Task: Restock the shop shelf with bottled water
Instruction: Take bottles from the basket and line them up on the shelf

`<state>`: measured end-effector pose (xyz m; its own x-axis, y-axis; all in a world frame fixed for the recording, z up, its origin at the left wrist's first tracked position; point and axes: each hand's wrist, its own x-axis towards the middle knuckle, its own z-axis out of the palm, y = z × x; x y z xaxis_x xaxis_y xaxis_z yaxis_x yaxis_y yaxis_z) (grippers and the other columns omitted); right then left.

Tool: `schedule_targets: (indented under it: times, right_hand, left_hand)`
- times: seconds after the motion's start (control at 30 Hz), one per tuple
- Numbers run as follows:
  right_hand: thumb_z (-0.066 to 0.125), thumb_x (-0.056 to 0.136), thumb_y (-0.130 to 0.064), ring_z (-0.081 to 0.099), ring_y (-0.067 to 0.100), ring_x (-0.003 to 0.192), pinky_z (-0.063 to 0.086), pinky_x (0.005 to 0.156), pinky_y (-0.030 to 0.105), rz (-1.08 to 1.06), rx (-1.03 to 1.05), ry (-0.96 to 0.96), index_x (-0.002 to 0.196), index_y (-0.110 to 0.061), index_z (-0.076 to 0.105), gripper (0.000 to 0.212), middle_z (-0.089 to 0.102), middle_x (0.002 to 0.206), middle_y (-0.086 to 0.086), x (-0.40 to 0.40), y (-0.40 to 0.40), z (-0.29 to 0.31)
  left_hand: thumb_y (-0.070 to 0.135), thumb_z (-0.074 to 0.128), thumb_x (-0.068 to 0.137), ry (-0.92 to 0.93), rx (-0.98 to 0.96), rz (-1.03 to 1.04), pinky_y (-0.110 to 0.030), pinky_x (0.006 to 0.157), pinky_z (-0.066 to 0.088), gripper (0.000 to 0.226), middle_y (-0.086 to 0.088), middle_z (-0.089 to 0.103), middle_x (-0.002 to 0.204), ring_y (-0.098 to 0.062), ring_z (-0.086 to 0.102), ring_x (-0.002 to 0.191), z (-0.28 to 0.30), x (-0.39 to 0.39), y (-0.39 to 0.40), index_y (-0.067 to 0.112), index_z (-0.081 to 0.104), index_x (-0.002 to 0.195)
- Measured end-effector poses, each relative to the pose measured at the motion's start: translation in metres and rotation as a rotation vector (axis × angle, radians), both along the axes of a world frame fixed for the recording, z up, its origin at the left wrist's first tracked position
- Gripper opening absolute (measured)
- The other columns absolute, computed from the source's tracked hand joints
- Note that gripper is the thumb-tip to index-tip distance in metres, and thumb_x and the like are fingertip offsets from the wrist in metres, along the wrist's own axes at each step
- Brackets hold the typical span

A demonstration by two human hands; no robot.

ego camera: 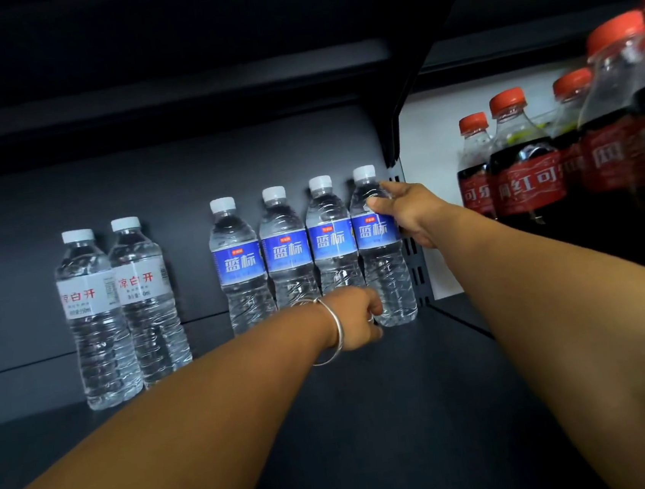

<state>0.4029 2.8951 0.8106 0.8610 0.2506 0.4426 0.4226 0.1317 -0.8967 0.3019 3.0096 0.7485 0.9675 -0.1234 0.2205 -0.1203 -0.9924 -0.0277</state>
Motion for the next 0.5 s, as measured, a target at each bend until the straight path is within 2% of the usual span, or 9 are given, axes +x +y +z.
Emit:
schedule_targets:
  times: [0.1, 0.2, 0.33, 0.4, 0.5]
  right_hand:
    - [0.058, 0.092, -0.017, 0.061, 0.023, 0.107, 0.051, 0.089, 0.037, -0.05, -0.056, -0.01, 0.147, -0.014, 0.025, 0.064, 0.05, 0.138, 0.011, 0.001, -0.001, 0.001]
    - [0.056, 0.094, -0.021, 0.06, 0.025, 0.11, 0.049, 0.096, 0.042, -0.072, -0.125, -0.026, 0.148, -0.014, 0.023, 0.063, 0.052, 0.136, 0.011, -0.008, -0.002, 0.002]
    - [0.055, 0.093, -0.033, 0.06, 0.027, 0.109, 0.045, 0.099, 0.046, -0.137, -0.258, -0.073, 0.138, -0.011, 0.035, 0.055, 0.057, 0.127, 0.011, -0.018, -0.004, 0.001]
    - [0.053, 0.093, -0.036, 0.058, 0.03, 0.109, 0.044, 0.1, 0.046, -0.216, -0.381, -0.124, 0.13, -0.007, 0.042, 0.048, 0.058, 0.124, 0.014, -0.03, -0.006, 0.0]
    - [0.052, 0.094, -0.022, 0.054, 0.031, 0.114, 0.042, 0.099, 0.036, -0.38, -0.71, -0.308, 0.128, -0.004, 0.046, 0.039, 0.056, 0.126, 0.016, -0.053, -0.015, -0.002]
  left_hand:
    - [0.023, 0.06, 0.088, 0.002, 0.004, 0.003, -0.03, 0.097, 0.044, 0.041, -0.009, 0.056, 0.125, -0.026, 0.053, 0.114, 0.001, -0.003, 0.0, 0.012, 0.05, 0.127]
    - [0.023, 0.06, 0.088, 0.013, -0.007, 0.01, -0.033, 0.099, 0.044, 0.042, -0.01, 0.055, 0.125, -0.026, 0.053, 0.114, 0.002, -0.006, -0.001, 0.011, 0.05, 0.127]
    - [0.025, 0.06, 0.088, 0.02, 0.003, 0.014, -0.035, 0.099, 0.044, 0.043, -0.01, 0.055, 0.126, -0.027, 0.053, 0.114, 0.004, -0.014, -0.005, 0.012, 0.049, 0.128]
    - [0.025, 0.06, 0.089, 0.023, 0.009, 0.014, -0.035, 0.1, 0.043, 0.043, -0.009, 0.054, 0.127, -0.027, 0.052, 0.114, 0.006, -0.021, -0.007, 0.012, 0.049, 0.128]
    - [0.026, 0.06, 0.088, 0.022, 0.016, 0.019, -0.033, 0.099, 0.043, 0.043, -0.009, 0.053, 0.128, -0.026, 0.052, 0.116, 0.009, -0.035, -0.01, 0.012, 0.049, 0.128]
